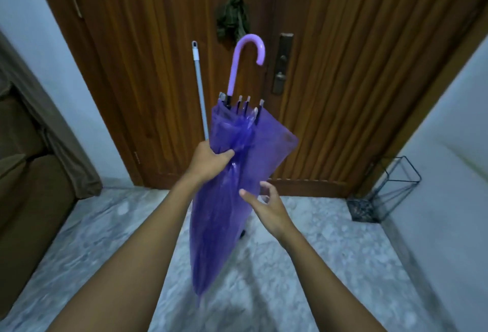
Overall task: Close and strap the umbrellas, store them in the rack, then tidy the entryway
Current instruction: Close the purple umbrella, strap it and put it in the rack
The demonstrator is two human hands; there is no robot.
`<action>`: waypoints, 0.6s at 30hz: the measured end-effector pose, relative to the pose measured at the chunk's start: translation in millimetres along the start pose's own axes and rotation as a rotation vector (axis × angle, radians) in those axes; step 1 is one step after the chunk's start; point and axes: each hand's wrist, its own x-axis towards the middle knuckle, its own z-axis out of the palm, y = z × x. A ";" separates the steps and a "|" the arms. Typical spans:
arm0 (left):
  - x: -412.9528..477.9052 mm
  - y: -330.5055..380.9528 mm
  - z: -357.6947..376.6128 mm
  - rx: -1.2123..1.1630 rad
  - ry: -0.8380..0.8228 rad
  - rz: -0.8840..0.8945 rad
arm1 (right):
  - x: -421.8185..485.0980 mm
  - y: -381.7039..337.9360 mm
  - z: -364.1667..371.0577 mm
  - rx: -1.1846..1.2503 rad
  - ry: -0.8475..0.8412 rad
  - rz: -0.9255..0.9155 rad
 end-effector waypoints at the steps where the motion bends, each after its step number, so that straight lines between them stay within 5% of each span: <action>1: -0.7 2.9 8.2 -0.041 -0.010 -0.045 | -1.7 1.2 -2.9 0.031 0.026 -0.034; 7: -16.2 41.9 52.2 -0.222 -0.112 -0.236 | -15.7 -1.1 -36.8 0.127 0.105 -0.209; 13: -34.0 71.2 91.4 -0.518 -0.416 -0.372 | -28.0 -11.1 -73.5 0.147 0.052 -0.262; 18: -31.0 76.7 123.7 -0.544 -0.277 -0.282 | -27.6 -15.7 -95.2 0.019 0.188 -0.382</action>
